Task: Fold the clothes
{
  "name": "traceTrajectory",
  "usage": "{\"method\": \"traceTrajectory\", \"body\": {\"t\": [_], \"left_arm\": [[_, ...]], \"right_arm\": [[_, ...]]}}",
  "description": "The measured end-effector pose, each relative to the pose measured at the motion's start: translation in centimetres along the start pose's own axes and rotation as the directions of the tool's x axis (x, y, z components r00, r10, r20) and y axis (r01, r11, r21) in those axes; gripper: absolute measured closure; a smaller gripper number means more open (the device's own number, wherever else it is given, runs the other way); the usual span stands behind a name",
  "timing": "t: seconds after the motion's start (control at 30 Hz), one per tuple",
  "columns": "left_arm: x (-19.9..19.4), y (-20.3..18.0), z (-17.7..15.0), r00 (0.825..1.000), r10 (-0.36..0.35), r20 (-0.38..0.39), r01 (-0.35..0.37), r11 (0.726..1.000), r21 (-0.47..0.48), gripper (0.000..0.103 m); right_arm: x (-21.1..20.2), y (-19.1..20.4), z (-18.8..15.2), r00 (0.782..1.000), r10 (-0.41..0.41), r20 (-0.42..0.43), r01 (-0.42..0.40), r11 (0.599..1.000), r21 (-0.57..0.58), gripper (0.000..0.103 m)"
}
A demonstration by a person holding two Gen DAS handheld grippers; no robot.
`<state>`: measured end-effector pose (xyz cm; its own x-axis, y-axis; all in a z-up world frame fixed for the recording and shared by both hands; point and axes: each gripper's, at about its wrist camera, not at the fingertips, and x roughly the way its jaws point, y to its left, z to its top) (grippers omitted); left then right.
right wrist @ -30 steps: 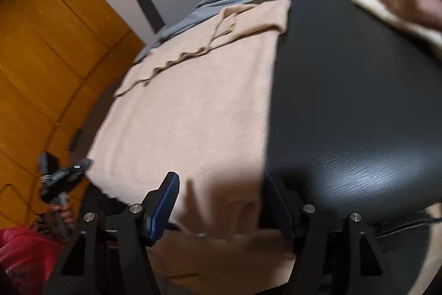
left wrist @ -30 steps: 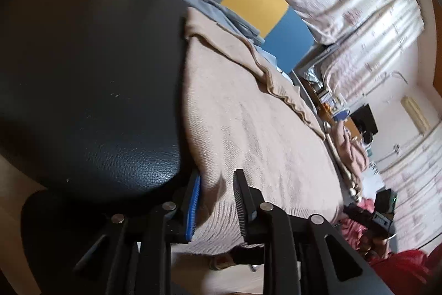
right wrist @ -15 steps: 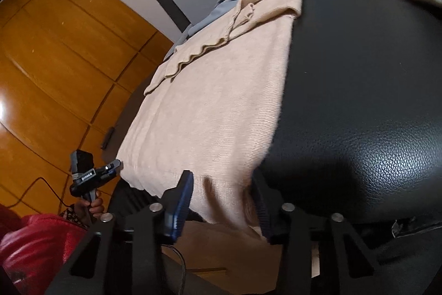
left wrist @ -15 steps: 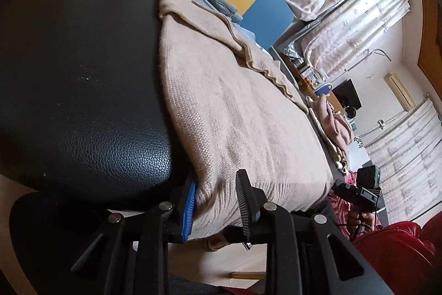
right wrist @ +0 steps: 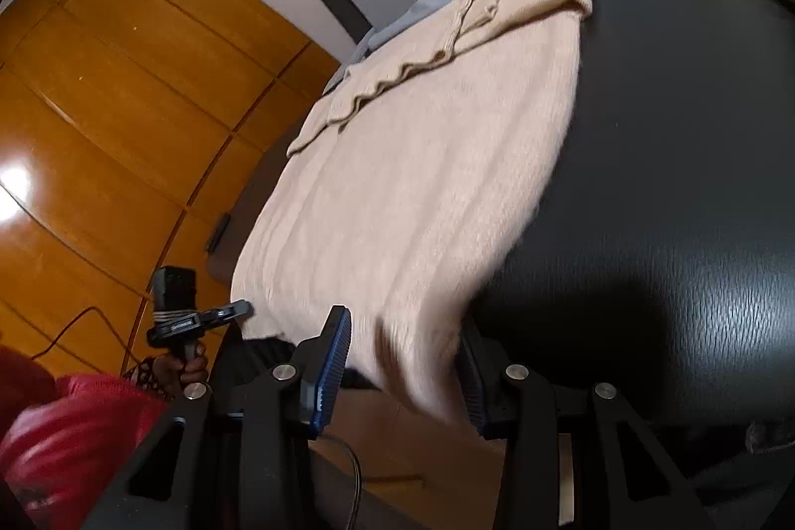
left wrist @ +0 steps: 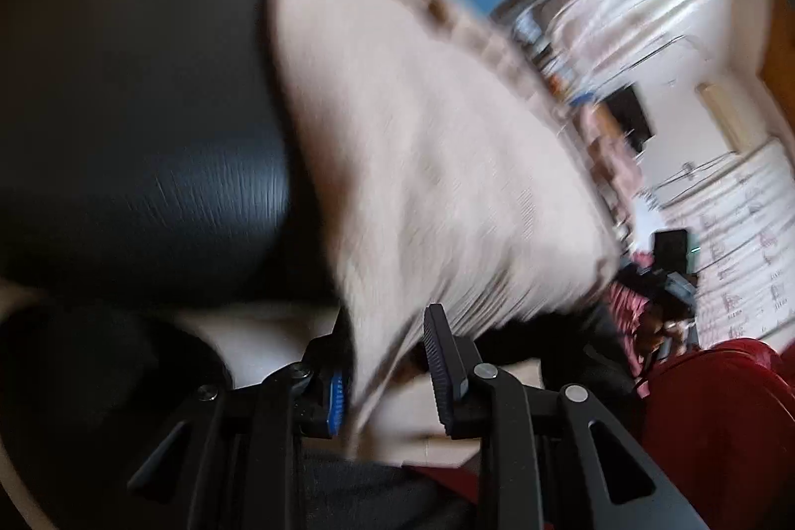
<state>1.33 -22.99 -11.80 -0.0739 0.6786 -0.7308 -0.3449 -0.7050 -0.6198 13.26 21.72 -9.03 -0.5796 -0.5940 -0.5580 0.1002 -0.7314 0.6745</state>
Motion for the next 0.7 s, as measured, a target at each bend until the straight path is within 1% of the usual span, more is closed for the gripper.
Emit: {"method": "traceTrajectory", "body": {"t": [0.03,0.07,0.17,0.23,0.27,0.3,0.33,0.37,0.43,0.47,0.53,0.6,0.67,0.7], "left_arm": [[0.9,0.0,0.1,0.999,0.005,-0.049,-0.006,1.000,-0.010,0.078],[1.5,-0.3,0.2,0.997,0.012,-0.078,-0.012,1.000,0.009,0.078],[1.7,-1.4,0.7,0.997,-0.012,-0.073,0.017,0.998,0.064,0.078],[1.3,-1.4,0.8,0.998,-0.023,-0.057,0.027,0.998,0.056,0.079],[1.1,-1.3,0.7,0.998,-0.030,-0.052,0.032,0.998,0.050,0.081],[0.8,-1.4,0.5,0.999,-0.033,-0.039,0.036,0.998,0.058,0.086],[0.3,-1.6,0.2,0.999,-0.037,-0.021,0.038,0.997,0.071,0.089],[-0.3,-1.8,-0.1,0.999,-0.041,-0.003,0.041,0.996,0.083,0.092],[-1.7,-2.6,-0.2,0.996,-0.074,0.043,0.070,0.993,0.098,0.094],[-2.4,-3.0,-0.3,0.994,-0.092,0.066,0.085,0.991,0.107,0.095],[-4.1,-3.7,0.3,0.981,-0.138,0.139,0.122,0.986,0.117,0.095],[-5.1,-4.1,1.4,0.973,-0.124,0.196,0.101,0.987,0.124,0.095],[-5.3,-3.8,2.9,0.969,-0.101,0.225,0.078,0.991,0.109,0.095],[-5.0,-3.5,3.5,0.971,-0.079,0.226,0.059,0.994,0.097,0.095]], "right_arm": [[0.1,0.1,0.0,1.000,0.004,-0.006,-0.004,1.000,0.001,0.060],[0.3,0.2,0.0,1.000,0.006,-0.016,-0.006,1.000,-0.001,0.060],[0.6,0.3,-0.1,0.999,-0.013,-0.029,0.013,1.000,-0.026,0.060],[0.7,0.3,-0.2,0.999,-0.038,-0.033,0.037,0.999,-0.039,0.067],[0.7,0.4,-0.2,0.998,-0.052,-0.035,0.050,0.998,-0.045,0.078],[0.7,0.4,-0.2,0.997,-0.065,-0.036,0.063,0.997,-0.051,0.094],[0.7,0.5,-0.2,0.996,-0.078,-0.038,0.075,0.996,-0.057,0.094],[0.5,0.5,0.0,0.997,-0.064,-0.031,0.063,0.997,-0.050,0.094],[0.1,0.5,0.5,1.000,-0.020,-0.010,0.020,0.999,-0.028,0.094],[-0.2,0.5,0.7,1.000,0.002,0.000,-0.002,1.000,-0.017,0.094],[-0.6,0.4,1.8,0.999,0.040,0.035,-0.040,0.999,0.006,0.094],[-0.6,-0.1,3.3,0.996,0.054,0.073,-0.057,0.998,0.033,0.094],[0.1,-0.8,4.9,0.995,0.046,0.094,-0.053,0.996,0.073,0.094],[0.6,-1.3,5.5,0.995,0.039,0.096,-0.048,0.995,0.090,0.094]]}}
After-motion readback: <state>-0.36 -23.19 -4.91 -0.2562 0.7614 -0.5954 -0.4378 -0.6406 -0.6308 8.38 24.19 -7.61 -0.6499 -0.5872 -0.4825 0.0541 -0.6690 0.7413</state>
